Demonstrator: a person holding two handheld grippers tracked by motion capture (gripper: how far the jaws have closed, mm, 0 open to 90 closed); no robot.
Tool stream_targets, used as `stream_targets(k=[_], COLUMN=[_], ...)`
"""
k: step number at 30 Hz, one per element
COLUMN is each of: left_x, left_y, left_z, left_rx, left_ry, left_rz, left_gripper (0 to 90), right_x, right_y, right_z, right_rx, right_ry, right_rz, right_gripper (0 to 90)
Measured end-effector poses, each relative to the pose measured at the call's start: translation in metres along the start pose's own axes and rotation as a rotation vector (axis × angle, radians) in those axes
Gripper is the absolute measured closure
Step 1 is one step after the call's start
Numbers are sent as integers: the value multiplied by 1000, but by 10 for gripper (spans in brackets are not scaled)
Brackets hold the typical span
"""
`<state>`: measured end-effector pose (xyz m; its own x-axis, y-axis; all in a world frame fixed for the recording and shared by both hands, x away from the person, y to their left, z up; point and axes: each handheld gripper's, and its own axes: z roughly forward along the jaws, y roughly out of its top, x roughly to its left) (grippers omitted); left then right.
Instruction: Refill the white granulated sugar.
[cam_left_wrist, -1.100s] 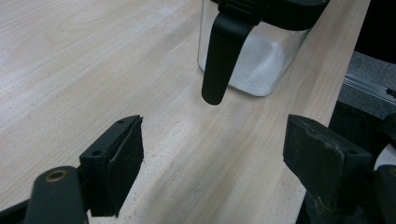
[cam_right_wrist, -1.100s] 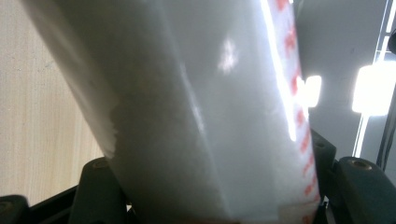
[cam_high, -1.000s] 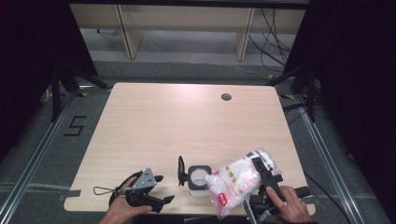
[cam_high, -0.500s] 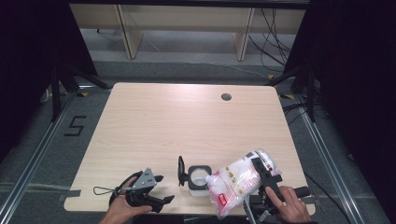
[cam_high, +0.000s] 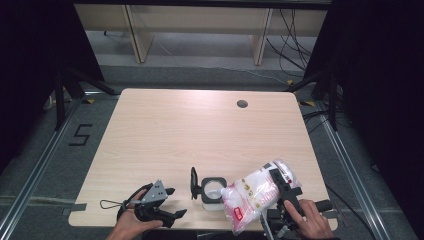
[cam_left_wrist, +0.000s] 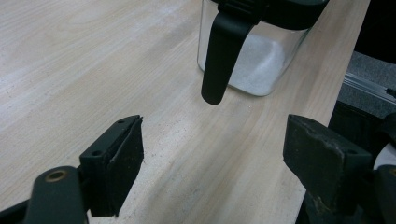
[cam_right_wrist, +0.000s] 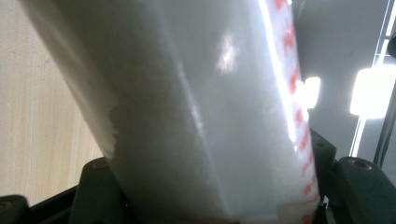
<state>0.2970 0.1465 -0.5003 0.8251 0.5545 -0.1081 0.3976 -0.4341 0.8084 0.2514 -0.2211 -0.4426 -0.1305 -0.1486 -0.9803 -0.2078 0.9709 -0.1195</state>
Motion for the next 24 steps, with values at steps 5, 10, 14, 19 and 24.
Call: stream_targets(k=[5, 10, 14, 19, 24], left_x=[2, 0, 2, 2, 0], left_y=[1, 0, 0, 0, 0], left_z=[0, 0, 0, 0, 0], left_rx=[1, 0, 0, -3, -1], left_ry=[0, 0, -3, -1, 0], left_rz=[28, 0, 27, 27, -1], left_gripper=[197, 198, 198, 198, 198], right_x=[0, 0, -3, -4, 0], right_y=[0, 1, 0, 0, -1], right_z=[0, 0, 0, -1, 1], right_rx=[-11, -10, -26, 1, -13], right_ry=[-18, -14, -37, -1, 1], right_rz=[-5, -19, -30, -23, 6], right_gripper=[382, 383, 382, 382, 382])
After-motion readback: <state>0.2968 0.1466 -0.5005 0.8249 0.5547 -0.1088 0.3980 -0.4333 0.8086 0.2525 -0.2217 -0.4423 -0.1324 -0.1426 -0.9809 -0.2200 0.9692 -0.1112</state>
